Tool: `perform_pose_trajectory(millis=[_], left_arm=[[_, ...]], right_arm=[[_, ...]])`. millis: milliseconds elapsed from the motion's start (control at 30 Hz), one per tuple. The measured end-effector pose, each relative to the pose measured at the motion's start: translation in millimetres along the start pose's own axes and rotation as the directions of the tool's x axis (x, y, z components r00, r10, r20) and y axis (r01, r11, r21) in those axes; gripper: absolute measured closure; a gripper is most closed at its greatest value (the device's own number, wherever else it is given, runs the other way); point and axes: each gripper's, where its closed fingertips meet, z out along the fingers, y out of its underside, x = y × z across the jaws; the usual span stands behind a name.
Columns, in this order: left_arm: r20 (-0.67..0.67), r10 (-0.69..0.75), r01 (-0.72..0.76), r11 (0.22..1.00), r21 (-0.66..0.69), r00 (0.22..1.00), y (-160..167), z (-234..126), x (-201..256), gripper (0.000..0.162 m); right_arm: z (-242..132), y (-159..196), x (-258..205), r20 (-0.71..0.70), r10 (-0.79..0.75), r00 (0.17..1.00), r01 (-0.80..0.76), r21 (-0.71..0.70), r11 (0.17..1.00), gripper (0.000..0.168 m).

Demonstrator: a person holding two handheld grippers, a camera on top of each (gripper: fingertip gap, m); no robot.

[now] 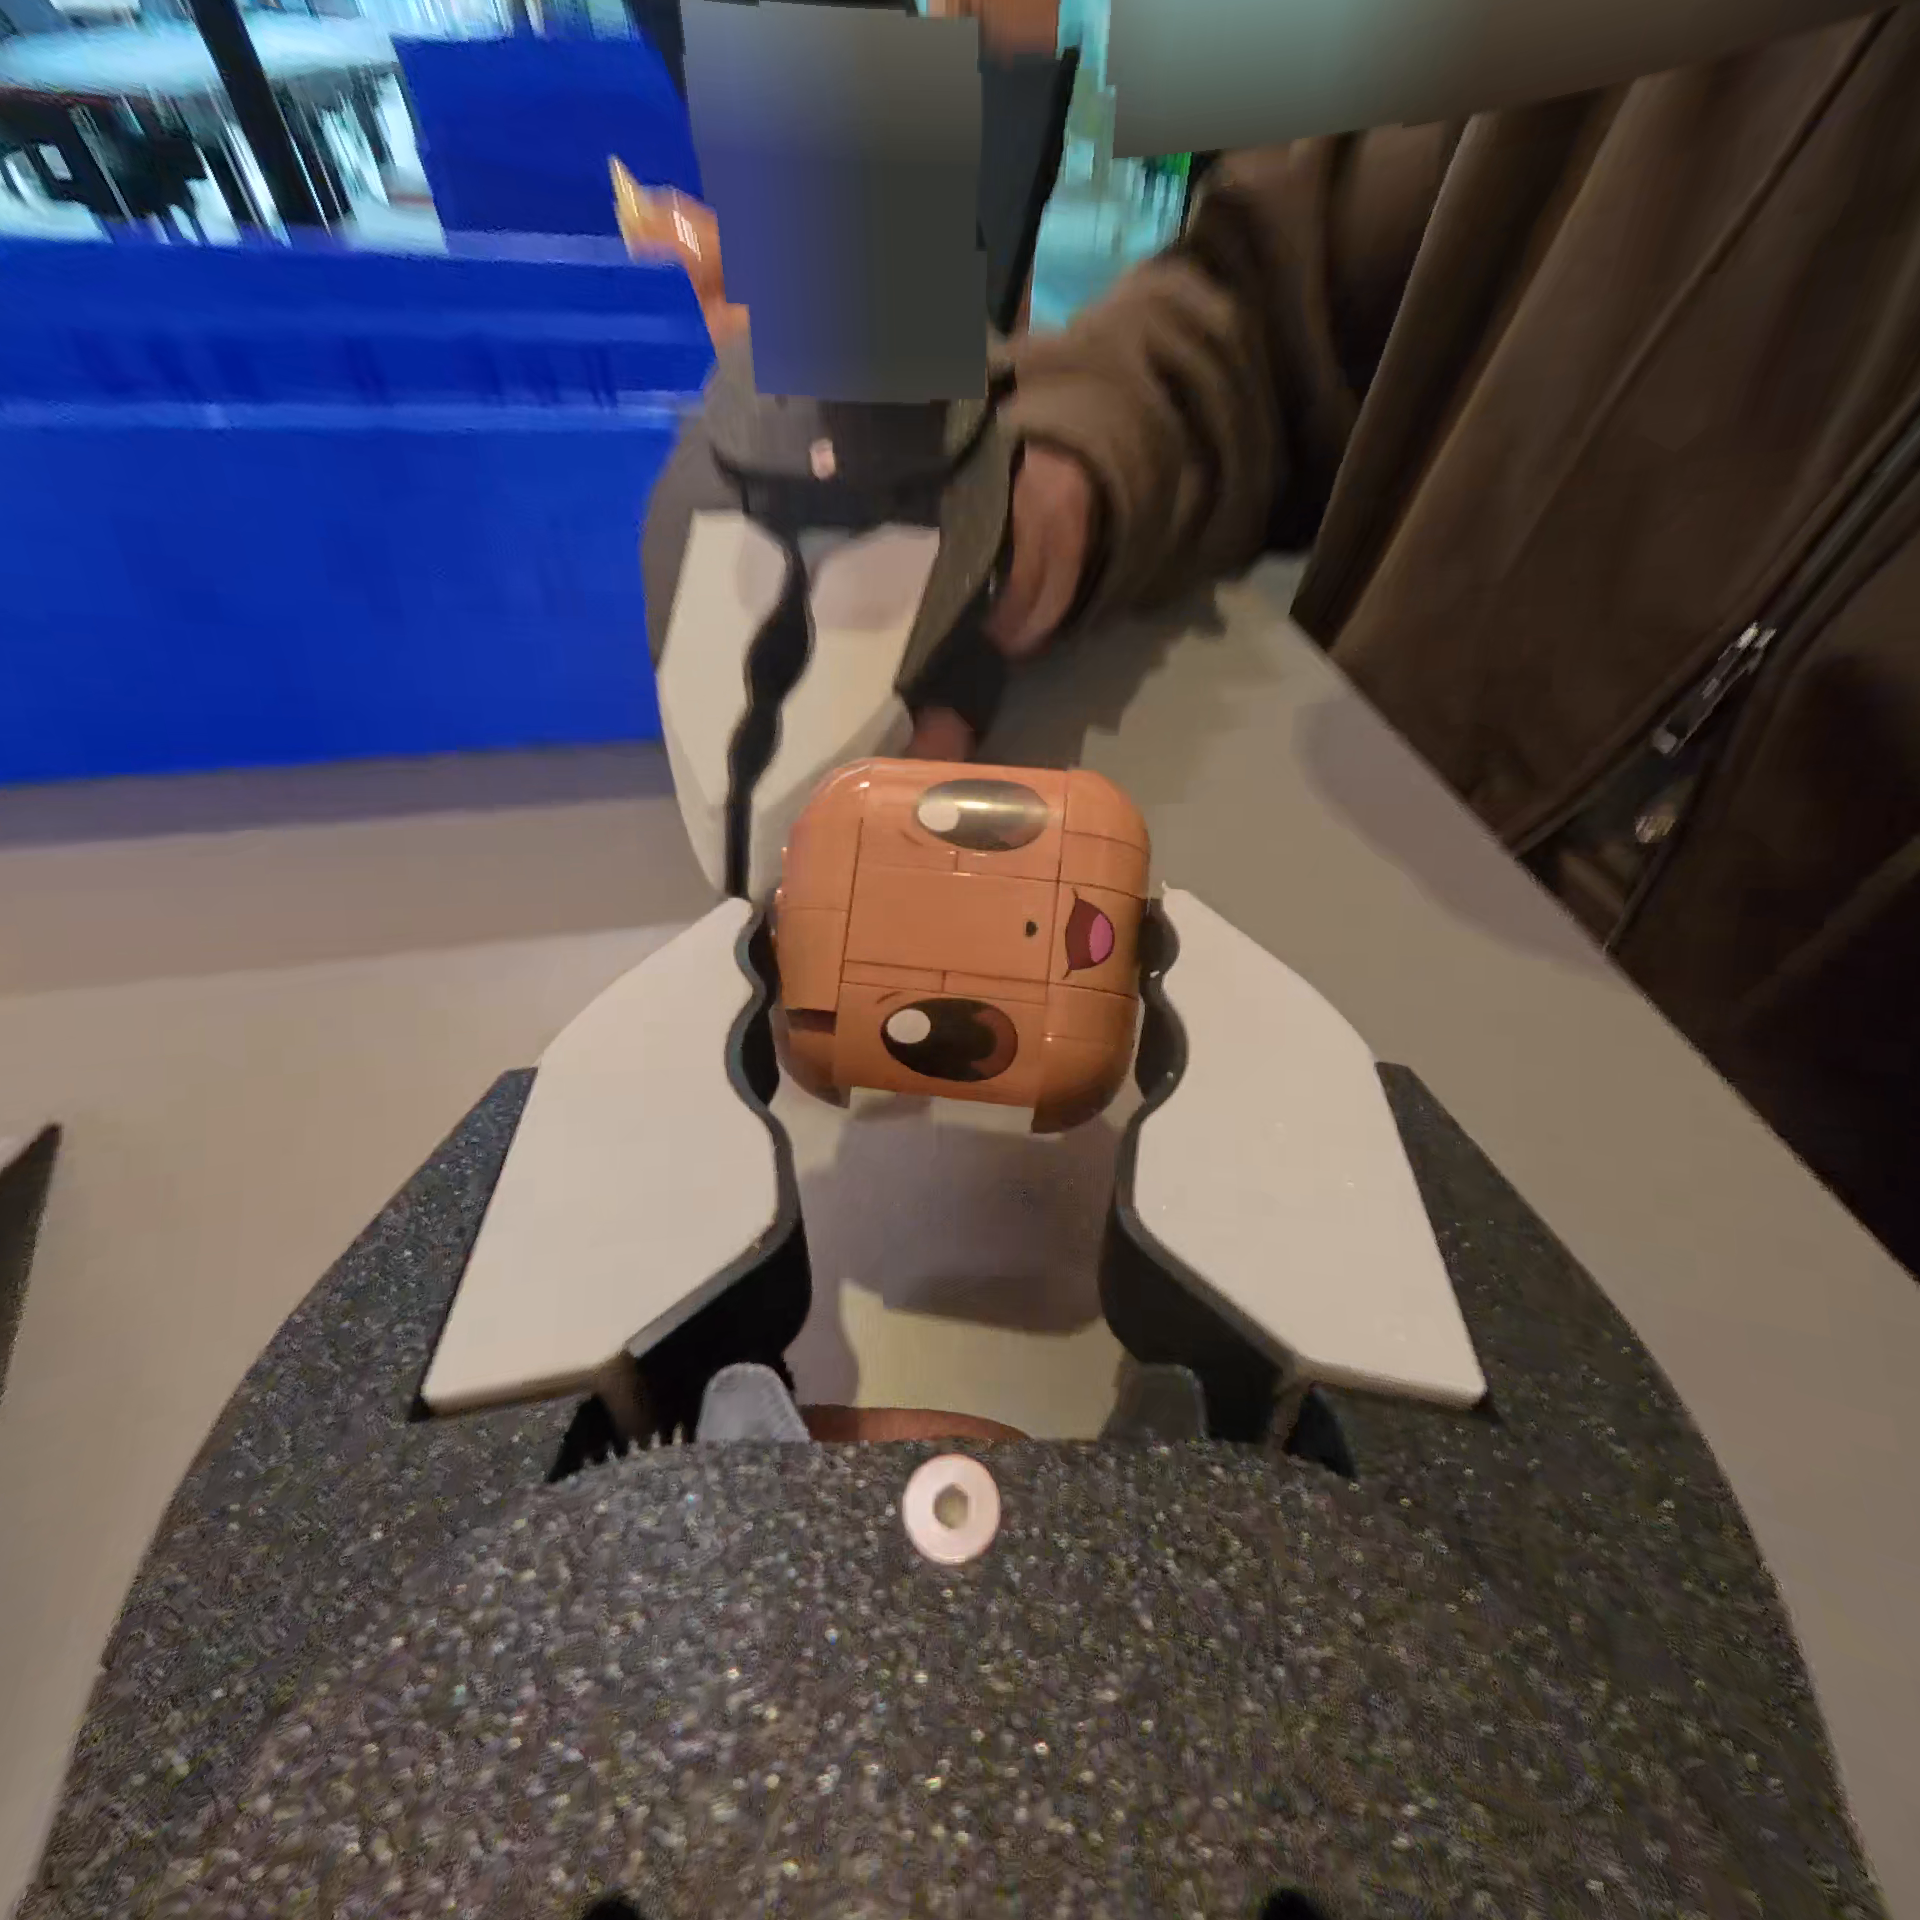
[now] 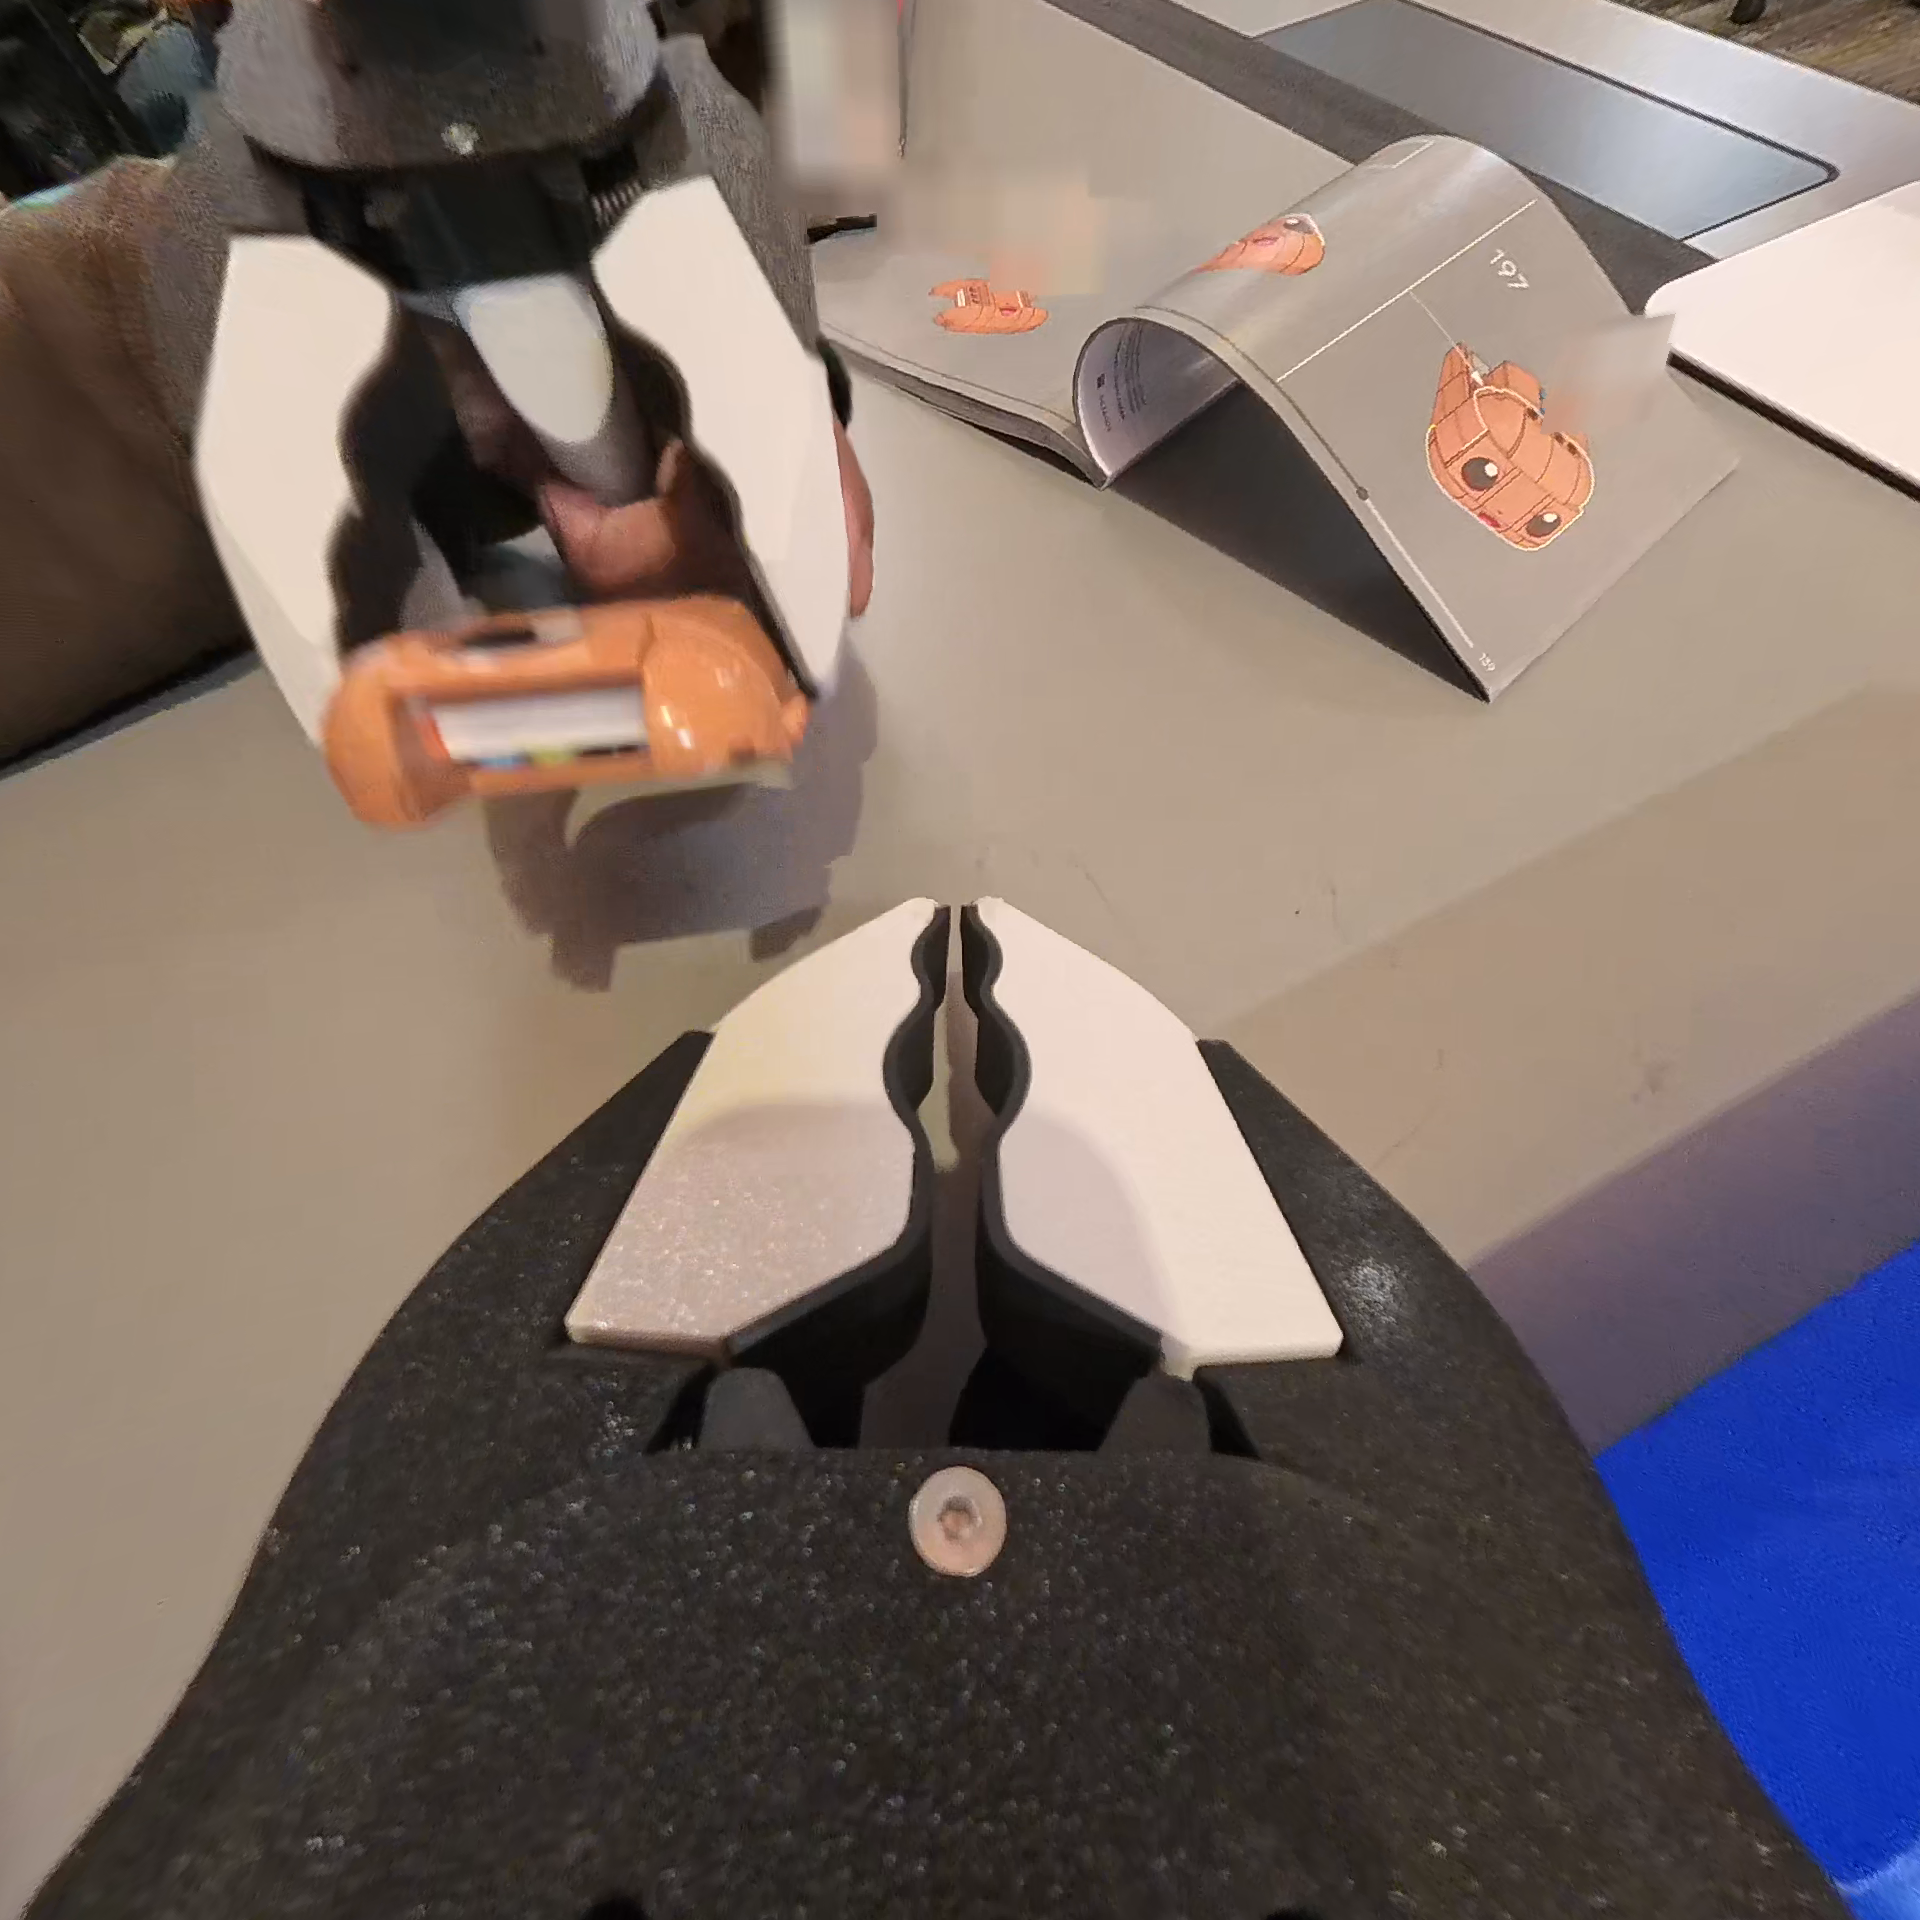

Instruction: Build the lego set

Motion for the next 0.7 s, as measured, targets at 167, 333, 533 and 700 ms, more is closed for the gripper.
perform_pose_trajectory(millis=[167,333,533,700], left_arm=[[-0.029,-0.016,0.023,0.964,0.263,0.999,-35,-15,2,0.094],[-0.073,-0.033,0.059,0.916,0.397,0.997,-51,-26,4,0.094],[-0.085,-0.031,0.062,0.919,0.39,0.996,-49,-23,5,0.094],[-0.088,-0.038,0.069,0.921,0.383,0.995,-47,-21,4,0.094]], right_arm=[[1,1,-2,-0.005,-0.022,1.0,0.022,-0.004,1.0,0.167],[1,1,-3,-0.006,-0.037,0.999,0.037,-0.006,0.999,0.167],[1,1,-3,-0.004,-0.036,0.999,0.036,-0.006,0.999,0.167],[1,2,-3,-0.003,-0.037,0.999,0.037,-0.006,0.999,0.167]])
